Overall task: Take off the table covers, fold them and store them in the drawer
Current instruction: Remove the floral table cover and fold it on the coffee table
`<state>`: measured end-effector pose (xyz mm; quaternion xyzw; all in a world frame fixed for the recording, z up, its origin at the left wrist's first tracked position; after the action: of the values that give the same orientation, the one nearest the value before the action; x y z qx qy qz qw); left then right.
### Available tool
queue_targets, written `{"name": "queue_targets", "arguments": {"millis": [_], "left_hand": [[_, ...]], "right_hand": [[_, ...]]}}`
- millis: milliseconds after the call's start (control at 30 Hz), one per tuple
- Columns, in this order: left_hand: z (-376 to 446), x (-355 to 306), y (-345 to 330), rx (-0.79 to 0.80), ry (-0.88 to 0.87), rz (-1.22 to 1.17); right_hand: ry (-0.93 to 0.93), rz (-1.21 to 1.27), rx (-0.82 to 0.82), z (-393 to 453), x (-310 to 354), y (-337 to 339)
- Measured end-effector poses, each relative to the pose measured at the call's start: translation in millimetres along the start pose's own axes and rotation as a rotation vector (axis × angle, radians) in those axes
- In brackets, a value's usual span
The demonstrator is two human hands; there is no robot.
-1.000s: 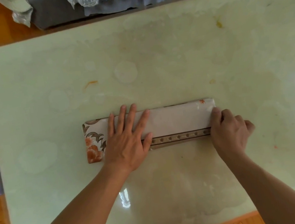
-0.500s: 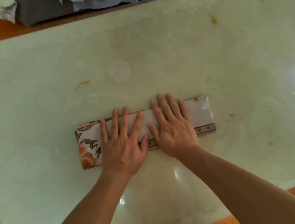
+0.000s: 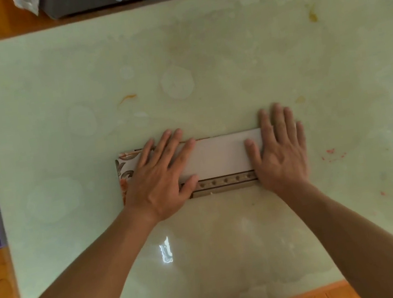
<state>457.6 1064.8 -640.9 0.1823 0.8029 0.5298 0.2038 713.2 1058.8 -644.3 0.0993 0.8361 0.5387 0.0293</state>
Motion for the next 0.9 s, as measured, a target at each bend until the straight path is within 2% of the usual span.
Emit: {"name": "queue_targets", "arguments": {"millis": [200, 367, 467, 533, 633, 733, 900], "left_hand": [[-19, 50, 0, -0.015, 0.172, -0.014], [-16, 44, 3, 0.040, 0.202, 0.016], [-21, 15, 27, -0.103, 0.277, -0.004], [2, -33, 36, -0.169, 0.199, -0.099], [44, -89, 24, -0.093, 0.130, -0.139], [56, -92, 6, -0.018, 0.158, -0.098], [57, -93, 6, -0.034, 0.155, -0.112]], "right_hand": [[0.024, -0.019, 0.036, -1, -1, 2], [0.006, -0.037, 0.029, -1, 2, 2], [0.008, -0.025, 0.035, -1, 2, 5], [0.020, -0.020, 0.042, -1, 2, 4], [0.032, 0.003, 0.025, -1, 0, 3], [0.037, -0.001, 0.036, 2, -1, -2], [0.087, 0.045, -0.013, -6, 7, 16]]}}
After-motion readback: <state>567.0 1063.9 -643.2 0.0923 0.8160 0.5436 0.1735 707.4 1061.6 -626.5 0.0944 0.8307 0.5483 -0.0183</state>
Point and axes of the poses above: each hand's wrist, its own z-axis towards the middle knuckle, its own y-axis out of the back of the hand, x = y × z, the point moved 6 cm from there along z, towards the middle knuckle, and after that the axes turned 10 degrees about x, right-handed, at the moved point
